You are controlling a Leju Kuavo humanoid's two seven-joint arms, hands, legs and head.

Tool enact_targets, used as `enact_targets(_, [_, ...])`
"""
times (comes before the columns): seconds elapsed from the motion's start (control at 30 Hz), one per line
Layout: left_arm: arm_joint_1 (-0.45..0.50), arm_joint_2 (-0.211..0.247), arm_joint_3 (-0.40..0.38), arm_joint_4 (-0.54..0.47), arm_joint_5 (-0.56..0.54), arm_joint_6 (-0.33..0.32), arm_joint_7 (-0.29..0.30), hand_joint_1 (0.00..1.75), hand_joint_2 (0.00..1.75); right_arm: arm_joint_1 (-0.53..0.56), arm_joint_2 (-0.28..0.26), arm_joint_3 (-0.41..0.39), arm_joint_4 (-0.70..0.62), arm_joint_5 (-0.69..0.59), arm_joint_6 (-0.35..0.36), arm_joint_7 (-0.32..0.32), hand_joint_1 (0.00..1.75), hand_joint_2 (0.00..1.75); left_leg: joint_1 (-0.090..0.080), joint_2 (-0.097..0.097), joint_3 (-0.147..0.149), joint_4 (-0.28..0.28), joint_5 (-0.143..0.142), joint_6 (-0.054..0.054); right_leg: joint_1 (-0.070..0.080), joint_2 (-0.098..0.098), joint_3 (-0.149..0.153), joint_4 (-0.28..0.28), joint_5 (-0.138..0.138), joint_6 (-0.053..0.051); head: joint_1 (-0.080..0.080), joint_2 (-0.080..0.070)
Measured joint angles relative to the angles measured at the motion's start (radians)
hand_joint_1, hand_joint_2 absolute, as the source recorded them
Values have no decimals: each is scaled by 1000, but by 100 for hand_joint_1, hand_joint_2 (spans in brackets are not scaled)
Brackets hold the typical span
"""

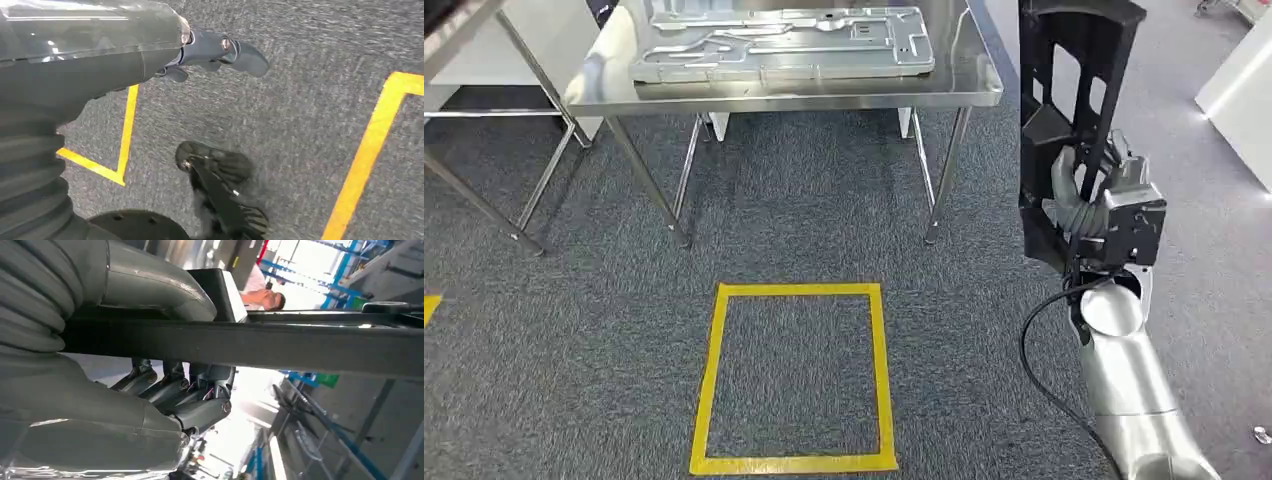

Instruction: Take the parts from the cabinet and place them on the table.

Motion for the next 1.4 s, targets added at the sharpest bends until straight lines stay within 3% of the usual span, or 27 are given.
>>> enact_targets(0.07, [3, 0, 3, 0, 0, 0, 1, 0, 175, -52, -5, 16, 39, 3, 6, 12, 175, 175, 1, 0, -70, 25, -96, 0, 0, 2, 38, 0, -31, 2, 0, 0])
enact_targets(0.13, [9, 0, 10, 0, 1, -2, 2, 0, 175, -100, -8, 31, 76, 8, 18, 30, 175, 175, 1, 1, -86, -58, -95, 2, 0, 3, 80, 0, -63, 5, 0, 0])
enact_targets(0.17, [10, 0, 14, 0, 2, -4, 3, 0, 175, -127, -10, 40, 91, 13, 18, 37, 175, 175, 0, 1, -83, -135, -30, 7, 0, 3, 102, 0, -81, 8, 0, 0])
enact_targets(0.23, [21, 0, 19, 2, 6, -8, 3, 0, 175, -179, -11, 56, 127, 19, 21, 42, 175, 175, -8, 2, -87, -255, 219, 20, 3, 4, 127, 3, -110, 15, 0, 0])
enact_targets(0.3, [13, 0, 23, 2, 8, -8, 3, 0, 175, -218, -15, 73, 147, 26, 23, 54, 175, 175, -14, -1, -71, -254, 188, 33, -1, 10, 140, -30, -122, 32, 0, 0])
enact_targets(0.37, [14, -2, 25, 2, 10, -8, 3, 0, 175, -246, -18, 80, 157, 32, 23, 57, 175, 175, -12, -2, -38, -281, 178, 51, 1, 10, 144, 10, -84, 49, 0, 0])
enact_targets(0.43, [13, -5, 26, 2, 10, -8, 2, 0, 175, -269, -22, 92, 168, 37, 21, 60, 175, 175, -5, -4, 11, -306, 163, 62, -3, 2, 57, 162, -14, 51, 0, 0])
enact_targets(0.47, [13, -5, 28, 2, 10, -9, 3, 0, 175, -278, -23, 99, 177, 37, 21, 64, 175, 175, -4, -6, 31, -314, 151, 64, -2, 2, -2, 232, -20, 55, 1, 0])
enact_targets(0.57, [12, -6, 35, 2, 10, -10, 3, 0, 175, -281, -27, 112, 194, 40, 21, 69, 175, 175, -4, -16, 103, -332, 103, 64, -4, -2, -112, 276, -193, 68, 1, 0])
enact_targets(0.63, [13, -7, 39, 2, 10, -10, 3, 0, 175, -281, -27, 121, 202, 40, 21, 69, 175, 175, -4, -20, 156, -333, 63, 62, -4, -4, -140, 204, -239, 67, 1, 0])
enact_targets(0.67, [15, -8, 41, 2, 11, -10, 3, 0, 175, -281, -28, 124, 209, 40, 21, 69, 175, 175, -4, -20, 186, -333, 40, 59, -4, -5, -143, 140, -189, 66, 1, 0])
enact_targets(0.7, [18, -11, 42, 2, 12, -10, 3, 0, 175, -280, -30, 127, 217, 40, 23, 69, 175, 175, -5, -19, 211, -333, 18, 58, -2, -8, -144, 68, -71, 56, 1, 0])
enact_targets(0.73, [22, -15, 43, 6, 14, -9, 5, 0, 175, -275, -29, 131, 233, 40, 27, 69, 175, 175, -5, -18, 228, -332, -4, 54, 3, -15, -147, 5, 133, 47, 0, 0])
enact_targets(0.77, [20, -15, 43, 7, 14, -8, 6, 0, 175, -277, -32, 133, 240, 40, 31, 68, 175, 175, -7, -22, 241, -335, -21, 46, 13, -14, -139, 1, 150, 40, 2, 0])
enact_targets(0.83, [11, -15, 44, 6, 14, -7, 5, 0, 175, -281, -32, 141, 237, 45, 32, 72, 175, 175, -5, -17, 266, -347, -25, 35, 14, -6, -128, 1, 124, 22, 1, 0])
enact_targets(0.87, [7, -15, 44, 6, 14, -6, 5, 0, 175, -289, -32, 142, 237, 46, 32, 72, 175, 175, -5, -16, 246, -312, 4, 29, 16, -5, -119, -1, 111, 12, 0, 0])
enact_targets(0.93, [1, -16, 45, 6, 14, -6, 5, 0, 175, -297, -31, 143, 237, 47, 31, 70, 175, 175, -5, -11, 138, -123, 86, 22, 6, -4, -75, -21, 88, -1, 0, 0])
enact_targets(0.97, [0, -18, 45, 6, 14, -6, 5, 0, 175, -298, -30, 144, 239, 47, 31, 70, 175, 175, -3, -9, 77, -42, 85, 19, 6, -4, -54, -26, 74, -4, -1, 0])
enact_targets(1.03, [3, -18, 48, 6, 14, -6, 5, 0, 175, -295, -29, 148, 244, 49, 31, 70, 175, 175, 0, -6, -10, 20, -22, 10, 5, -3, -8, -33, 41, -4, -1, 0])
enact_targets(1.1, [7, -18, 50, 6, 18, -6, 6, 0, 175, -295, -29, 151, 249, 51, 32, 71, 175, 175, 0, -3, -65, -10, -141, 5, 2, 0, 42, -34, 1, -2, -1, 0])
enact_targets(1.13, [9, -18, 50, 6, 19, -4, 6, 0, 175, -295, -28, 152, 254, 54, 35, 71, 175, 175, -1, -2, -80, -50, -156, 8, 1, 0, 68, -34, -19, -1, -1, 0])
enact_targets(1.17, [11, -18, 51, 6, 21, -2, 6, 0, 175, -296, -24, 153, 260, 58, 38, 71, 175, 175, -1, -2, -89, -109, -123, 14, 1, 0, 94, -34, -40, 1, -1, 0])
enact_targets(1.2, [15, -18, 53, 6, 21, 1, 6, 0, 175, -296, -18, 156, 268, 62, 43, 72, 175, 175, -5, -2, -93, -182, -18, 24, 3, 1, 122, -35, -62, 4, -1, 0])
enact_targets(1.23, [23, -18, 56, 7, 23, 4, 6, 0, 175, -293, -13, 159, 282, 68, 47, 72, 175, 175, -8, -2, -96, -260, 162, 38, 2, 2, 130, -39, -82, 5, -1, 0])
enact_targets(1.27, [26, -18, 61, 8, 26, 6, 7, 0, 175, -294, -6, 165, 301, 72, 51, 72, 175, 175, -13, -10, -103, -297, 272, 41, 7, 10, 152, -28, -98, 15, -1, 0])
enact_targets(1.33, [21, -18, 66, 8, 29, 9, 9, 0, 175, -298, 1, 172, 309, 76, 53, 76, 175, 175, -16, -11, -81, -286, 243, 42, 7, 16, 180, -40, -112, 29, -2, 0])
enact_targets(1.4, [13, -21, 67, 8, 31, 9, 8, 0, 175, -322, 1, 174, 317, 79, 53, 77, 175, 175, -10, -8, -54, -302, 230, 54, 3, 16, 111, 70, -44, 42, -2, 0])
